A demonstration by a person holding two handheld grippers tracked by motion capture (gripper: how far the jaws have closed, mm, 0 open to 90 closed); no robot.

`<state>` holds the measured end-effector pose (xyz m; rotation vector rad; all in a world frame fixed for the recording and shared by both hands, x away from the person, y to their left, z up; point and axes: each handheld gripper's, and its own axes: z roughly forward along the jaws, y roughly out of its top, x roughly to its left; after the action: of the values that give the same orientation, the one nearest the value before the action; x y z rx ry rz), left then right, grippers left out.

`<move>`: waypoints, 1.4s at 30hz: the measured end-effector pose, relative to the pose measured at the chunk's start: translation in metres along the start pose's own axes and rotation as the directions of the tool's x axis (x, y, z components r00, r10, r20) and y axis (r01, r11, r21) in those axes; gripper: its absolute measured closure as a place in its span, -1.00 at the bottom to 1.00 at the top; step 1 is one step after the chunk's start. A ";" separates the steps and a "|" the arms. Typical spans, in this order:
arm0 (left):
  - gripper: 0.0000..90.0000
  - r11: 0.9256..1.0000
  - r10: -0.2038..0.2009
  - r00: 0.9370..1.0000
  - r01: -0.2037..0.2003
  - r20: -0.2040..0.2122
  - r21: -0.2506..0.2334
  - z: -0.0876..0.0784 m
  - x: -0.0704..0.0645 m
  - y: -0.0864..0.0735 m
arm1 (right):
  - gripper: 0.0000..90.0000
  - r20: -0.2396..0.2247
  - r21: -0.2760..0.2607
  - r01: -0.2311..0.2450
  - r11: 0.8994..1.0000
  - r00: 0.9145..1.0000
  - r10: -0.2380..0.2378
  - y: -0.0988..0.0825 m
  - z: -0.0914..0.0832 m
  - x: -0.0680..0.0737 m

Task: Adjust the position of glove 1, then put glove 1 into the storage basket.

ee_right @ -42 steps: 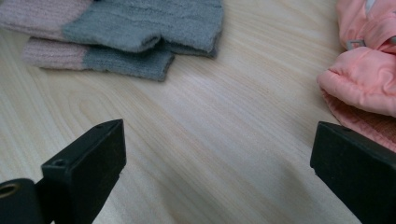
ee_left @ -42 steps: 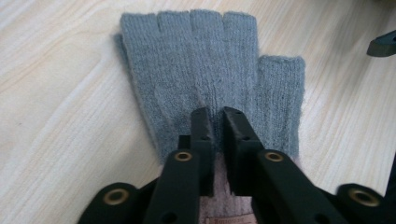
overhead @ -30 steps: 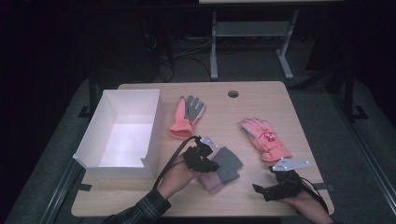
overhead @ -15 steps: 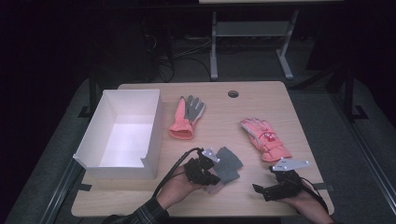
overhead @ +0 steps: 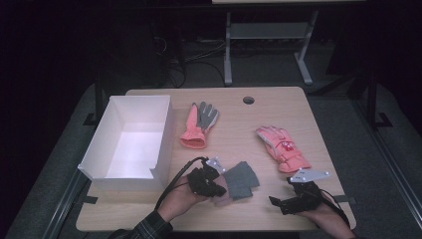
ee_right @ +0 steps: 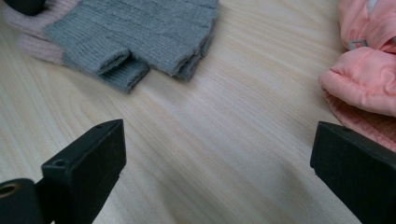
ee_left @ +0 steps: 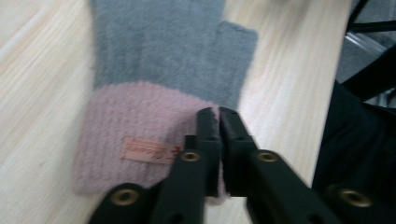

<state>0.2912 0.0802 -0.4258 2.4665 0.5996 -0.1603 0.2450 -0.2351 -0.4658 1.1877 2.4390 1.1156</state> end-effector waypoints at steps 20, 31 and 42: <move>-0.60 0.991 0.127 0.991 -0.128 -0.046 -0.036 0.021 0.017 0.026 | -0.93 -0.002 0.006 0.001 1.000 1.000 -0.001 0.001 0.002 0.000; -0.71 0.993 0.118 0.991 -0.119 -0.059 -0.008 0.038 0.022 0.020 | -0.93 -0.010 0.001 0.009 1.000 1.000 -0.009 0.000 0.001 0.000; -0.67 0.994 0.108 0.993 -0.108 -0.045 -0.007 0.042 0.023 0.017 | -0.92 -0.010 -0.001 0.009 1.000 1.000 -0.009 0.000 0.001 0.000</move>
<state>0.3205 0.0532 -0.4569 2.4916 0.4824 -0.0601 0.2458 -0.2345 -0.4665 1.1732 2.4487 1.1224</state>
